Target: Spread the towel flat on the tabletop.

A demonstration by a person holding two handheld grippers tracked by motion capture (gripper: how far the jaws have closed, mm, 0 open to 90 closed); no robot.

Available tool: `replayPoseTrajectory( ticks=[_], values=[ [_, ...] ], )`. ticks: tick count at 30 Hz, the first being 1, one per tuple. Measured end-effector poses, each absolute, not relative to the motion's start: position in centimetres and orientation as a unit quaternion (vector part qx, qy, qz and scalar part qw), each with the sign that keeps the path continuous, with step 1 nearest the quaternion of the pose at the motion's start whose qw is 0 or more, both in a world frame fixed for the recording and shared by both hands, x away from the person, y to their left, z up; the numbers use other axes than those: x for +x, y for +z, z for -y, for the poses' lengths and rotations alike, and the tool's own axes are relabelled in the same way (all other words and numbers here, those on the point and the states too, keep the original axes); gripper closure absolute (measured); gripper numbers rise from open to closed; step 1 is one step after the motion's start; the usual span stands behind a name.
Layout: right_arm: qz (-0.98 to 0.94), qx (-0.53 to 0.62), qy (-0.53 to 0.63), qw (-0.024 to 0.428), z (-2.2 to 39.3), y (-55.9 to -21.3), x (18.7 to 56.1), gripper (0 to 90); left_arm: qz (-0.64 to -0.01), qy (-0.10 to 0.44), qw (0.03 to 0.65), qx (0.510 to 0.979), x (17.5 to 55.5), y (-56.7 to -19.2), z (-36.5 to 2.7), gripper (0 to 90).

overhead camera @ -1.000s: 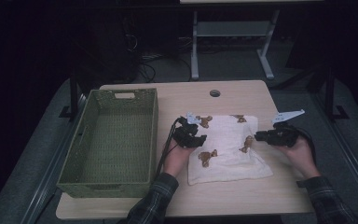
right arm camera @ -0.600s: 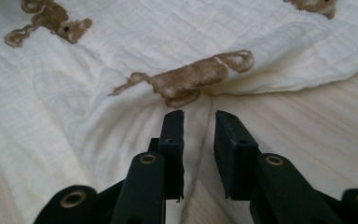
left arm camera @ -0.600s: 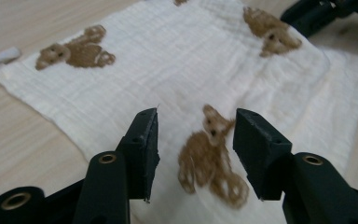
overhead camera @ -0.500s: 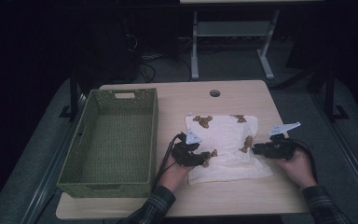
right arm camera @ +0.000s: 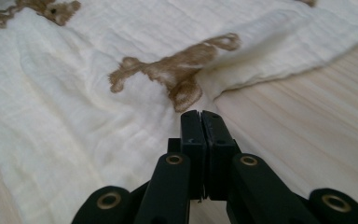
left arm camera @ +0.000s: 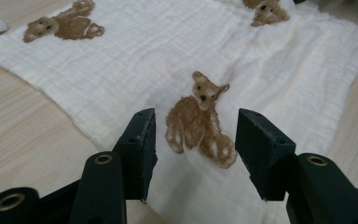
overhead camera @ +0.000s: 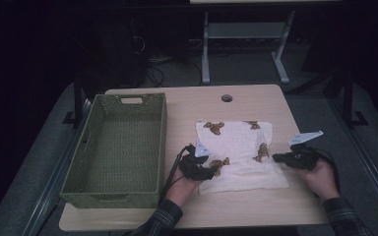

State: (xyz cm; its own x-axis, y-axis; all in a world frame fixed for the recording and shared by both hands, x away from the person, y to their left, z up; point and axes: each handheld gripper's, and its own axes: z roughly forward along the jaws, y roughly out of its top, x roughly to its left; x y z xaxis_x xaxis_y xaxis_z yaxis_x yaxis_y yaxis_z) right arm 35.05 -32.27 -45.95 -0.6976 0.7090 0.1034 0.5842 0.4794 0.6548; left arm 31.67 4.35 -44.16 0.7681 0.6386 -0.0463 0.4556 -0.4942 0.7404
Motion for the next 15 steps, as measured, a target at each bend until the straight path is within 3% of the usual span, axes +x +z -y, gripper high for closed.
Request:
replayPoseTrajectory(
  ticks=[10,15],
  values=[
    [-0.841,0.389,0.364,0.094,35.0,-45.5,32.7,82.3,-0.302,0.112,0.380,0.867,30.1,-44.2,-4.2,49.3],
    [-0.850,0.367,0.367,0.084,35.0,-45.5,30.6,87.5,-0.294,0.099,0.365,0.878,29.0,-44.5,-4.5,62.1]
  ],
)
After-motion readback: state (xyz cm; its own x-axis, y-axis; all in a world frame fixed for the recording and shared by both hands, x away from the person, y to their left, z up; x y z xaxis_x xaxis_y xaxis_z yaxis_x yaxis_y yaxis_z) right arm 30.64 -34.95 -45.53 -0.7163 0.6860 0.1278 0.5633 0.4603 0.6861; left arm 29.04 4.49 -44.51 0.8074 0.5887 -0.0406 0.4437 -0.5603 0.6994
